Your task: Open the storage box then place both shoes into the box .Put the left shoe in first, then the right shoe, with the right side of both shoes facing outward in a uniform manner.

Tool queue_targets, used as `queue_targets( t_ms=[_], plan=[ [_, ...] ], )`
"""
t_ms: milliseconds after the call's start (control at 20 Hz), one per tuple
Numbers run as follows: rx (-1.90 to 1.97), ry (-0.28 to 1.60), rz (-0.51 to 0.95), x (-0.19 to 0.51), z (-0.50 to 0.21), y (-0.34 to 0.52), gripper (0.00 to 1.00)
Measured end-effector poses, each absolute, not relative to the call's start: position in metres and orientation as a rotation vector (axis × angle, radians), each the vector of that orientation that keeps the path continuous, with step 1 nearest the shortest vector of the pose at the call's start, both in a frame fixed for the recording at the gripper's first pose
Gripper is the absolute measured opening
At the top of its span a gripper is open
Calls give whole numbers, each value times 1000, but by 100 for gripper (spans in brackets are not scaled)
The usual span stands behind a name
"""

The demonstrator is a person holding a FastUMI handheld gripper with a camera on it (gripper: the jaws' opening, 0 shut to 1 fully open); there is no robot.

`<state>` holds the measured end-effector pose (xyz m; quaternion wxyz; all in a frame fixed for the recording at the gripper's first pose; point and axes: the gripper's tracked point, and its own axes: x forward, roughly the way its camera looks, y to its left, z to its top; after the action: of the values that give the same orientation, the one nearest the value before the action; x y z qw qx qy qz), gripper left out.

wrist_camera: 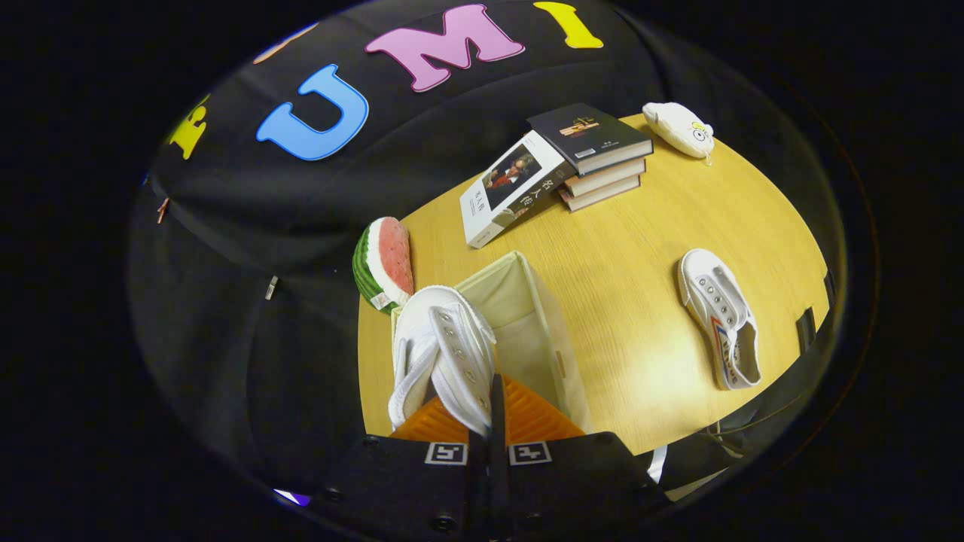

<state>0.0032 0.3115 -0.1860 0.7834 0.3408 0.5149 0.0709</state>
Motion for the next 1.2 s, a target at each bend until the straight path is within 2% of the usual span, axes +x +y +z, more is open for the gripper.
queue_targets(
  t_ms=[300,700,950,1050,1200],
  plan=[
    [729,1200,82,15,-212,352,6],
    [757,1211,1,23,-225,374,5],
    [789,1234,69,17,-230,392,10],
    [858,1265,106,11,-231,401,19],
    [816,1252,147,13,-233,389,54]
  ],
)
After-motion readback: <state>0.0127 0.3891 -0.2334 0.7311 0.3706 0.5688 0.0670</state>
